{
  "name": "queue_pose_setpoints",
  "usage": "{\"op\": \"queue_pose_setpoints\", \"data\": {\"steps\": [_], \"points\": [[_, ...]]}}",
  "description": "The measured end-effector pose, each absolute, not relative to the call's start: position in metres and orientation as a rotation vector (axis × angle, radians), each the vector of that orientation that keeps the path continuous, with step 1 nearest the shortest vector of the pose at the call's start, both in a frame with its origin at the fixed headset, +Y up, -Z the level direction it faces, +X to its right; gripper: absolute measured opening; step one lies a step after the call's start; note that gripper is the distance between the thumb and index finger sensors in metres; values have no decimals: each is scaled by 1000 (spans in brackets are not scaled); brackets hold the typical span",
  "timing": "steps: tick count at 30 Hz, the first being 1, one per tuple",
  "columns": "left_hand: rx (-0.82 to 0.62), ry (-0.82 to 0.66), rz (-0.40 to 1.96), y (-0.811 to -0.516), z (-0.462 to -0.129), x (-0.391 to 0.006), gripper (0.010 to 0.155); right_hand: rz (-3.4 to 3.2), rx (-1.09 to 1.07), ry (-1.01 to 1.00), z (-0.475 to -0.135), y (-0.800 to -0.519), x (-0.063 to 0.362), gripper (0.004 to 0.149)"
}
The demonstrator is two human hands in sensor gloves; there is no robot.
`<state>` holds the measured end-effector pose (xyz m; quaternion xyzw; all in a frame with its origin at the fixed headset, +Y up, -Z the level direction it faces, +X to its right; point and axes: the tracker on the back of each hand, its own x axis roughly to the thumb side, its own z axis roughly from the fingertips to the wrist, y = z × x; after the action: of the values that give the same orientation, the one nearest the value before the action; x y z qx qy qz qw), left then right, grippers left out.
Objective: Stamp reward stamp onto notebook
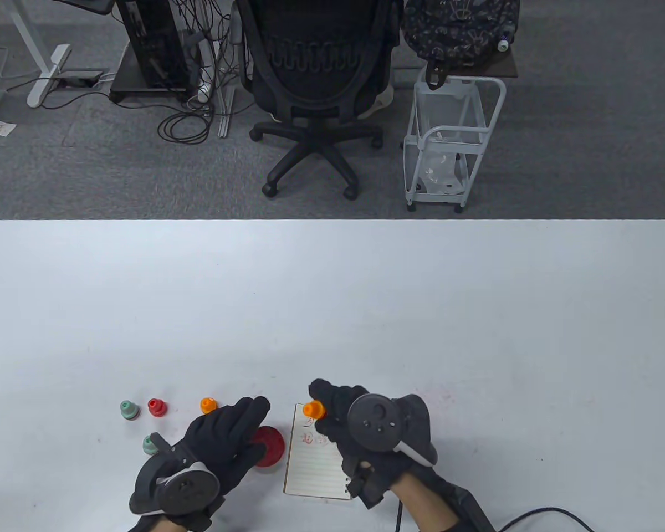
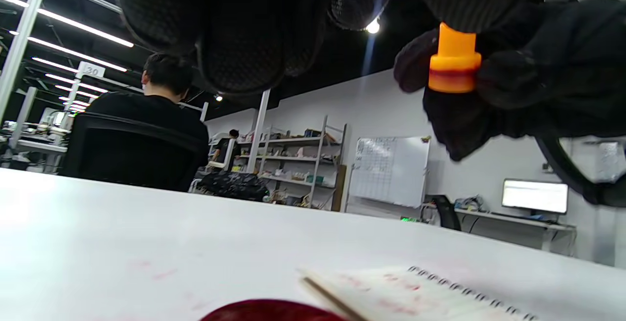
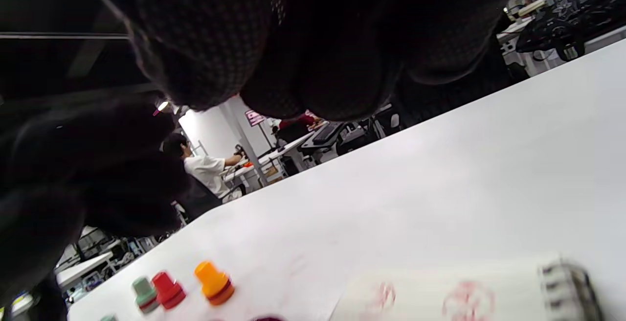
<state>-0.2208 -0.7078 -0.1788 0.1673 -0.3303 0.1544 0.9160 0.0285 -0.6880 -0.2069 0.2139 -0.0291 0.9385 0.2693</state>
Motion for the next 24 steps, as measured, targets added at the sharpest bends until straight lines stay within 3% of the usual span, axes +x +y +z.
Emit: {"op": "queue_pose_setpoints", "data": {"steps": [2,4,12,24], "points": [[357,-695,346,-707,-177,-217,67,2523,551,-110,-199,-702,23,62],[351,-716,377,-708,-176,-211,65,2588,636,25,-193,-713,16,62],[284,-801,407,-716,-172,-183,59,2489,627,104,-188,-717,9,60],[260,-744,596,-717,-176,-185,54,2643,697,-18,-182,-716,3,62]]}}
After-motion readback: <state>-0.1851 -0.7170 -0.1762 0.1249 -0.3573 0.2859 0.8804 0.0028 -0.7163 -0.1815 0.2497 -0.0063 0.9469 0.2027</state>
